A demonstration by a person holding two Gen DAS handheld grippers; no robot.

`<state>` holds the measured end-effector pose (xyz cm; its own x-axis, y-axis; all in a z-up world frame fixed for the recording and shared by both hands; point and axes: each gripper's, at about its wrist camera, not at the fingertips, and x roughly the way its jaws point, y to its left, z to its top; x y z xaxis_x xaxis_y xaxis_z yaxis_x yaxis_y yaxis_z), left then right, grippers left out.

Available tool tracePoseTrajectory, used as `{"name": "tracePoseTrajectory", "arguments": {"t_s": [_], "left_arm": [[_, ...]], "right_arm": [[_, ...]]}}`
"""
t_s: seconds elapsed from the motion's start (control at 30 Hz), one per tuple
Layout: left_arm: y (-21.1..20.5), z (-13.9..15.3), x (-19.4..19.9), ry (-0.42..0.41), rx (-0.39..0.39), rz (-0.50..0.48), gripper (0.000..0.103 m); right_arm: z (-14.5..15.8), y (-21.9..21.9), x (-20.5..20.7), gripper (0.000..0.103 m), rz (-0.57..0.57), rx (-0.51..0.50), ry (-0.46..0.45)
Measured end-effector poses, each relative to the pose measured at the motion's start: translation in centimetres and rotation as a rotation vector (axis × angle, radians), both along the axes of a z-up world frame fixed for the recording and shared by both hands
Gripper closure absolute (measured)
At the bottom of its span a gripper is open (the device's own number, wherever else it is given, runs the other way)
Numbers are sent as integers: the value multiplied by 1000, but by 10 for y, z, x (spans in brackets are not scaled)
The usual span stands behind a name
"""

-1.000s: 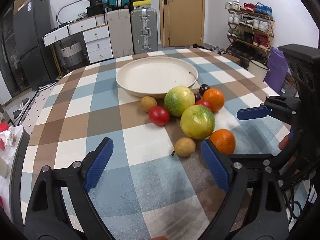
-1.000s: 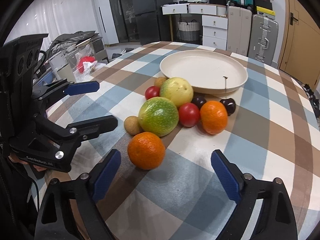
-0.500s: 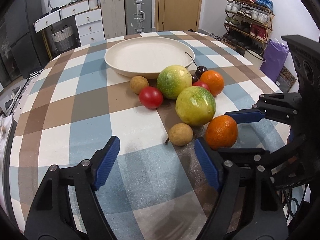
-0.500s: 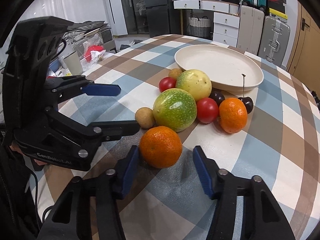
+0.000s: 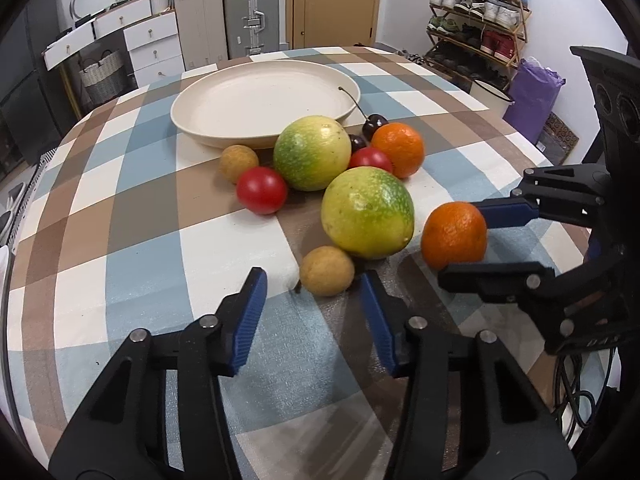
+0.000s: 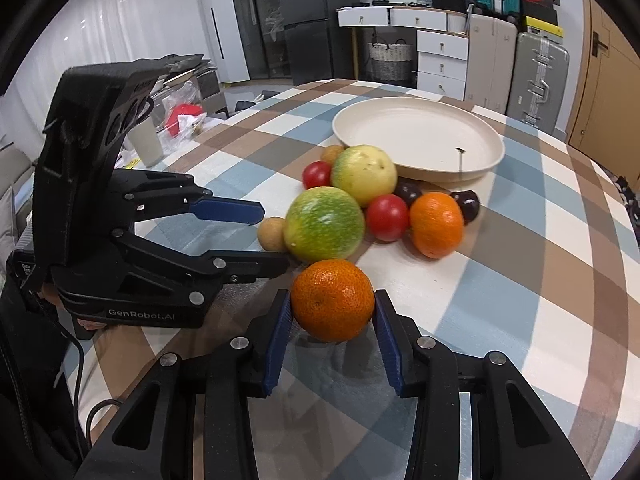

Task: Organize fruits
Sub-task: 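Close the right tool on the orange while the left tool grips the brown fruit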

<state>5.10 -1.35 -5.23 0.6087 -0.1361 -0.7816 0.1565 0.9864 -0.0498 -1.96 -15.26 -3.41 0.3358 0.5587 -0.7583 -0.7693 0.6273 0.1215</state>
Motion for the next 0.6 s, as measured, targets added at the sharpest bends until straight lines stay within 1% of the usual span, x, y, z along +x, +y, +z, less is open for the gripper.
{"name": "tracePoseTrajectory", "arguments": {"t_s": [0.03, 0.07, 0.17, 0.3, 0.6], "left_arm": [[0, 0, 0, -2, -3, -5, 70], [-1, 1, -1, -2, -12, -11, 78], [2, 2, -2, -5, -37, -10, 79], [4, 6, -8, -25, -49, -5, 79], [16, 25, -20, -101, -79, 37, 79]], "right_arm": [[1, -3, 0, 62, -6, 0, -2], [2, -6, 1, 62, -12, 1, -3], [5, -14, 2, 62, -32, 11, -3], [10, -21, 4, 62, -49, 22, -11], [26, -33, 8, 62, -95, 75, -49]]}}
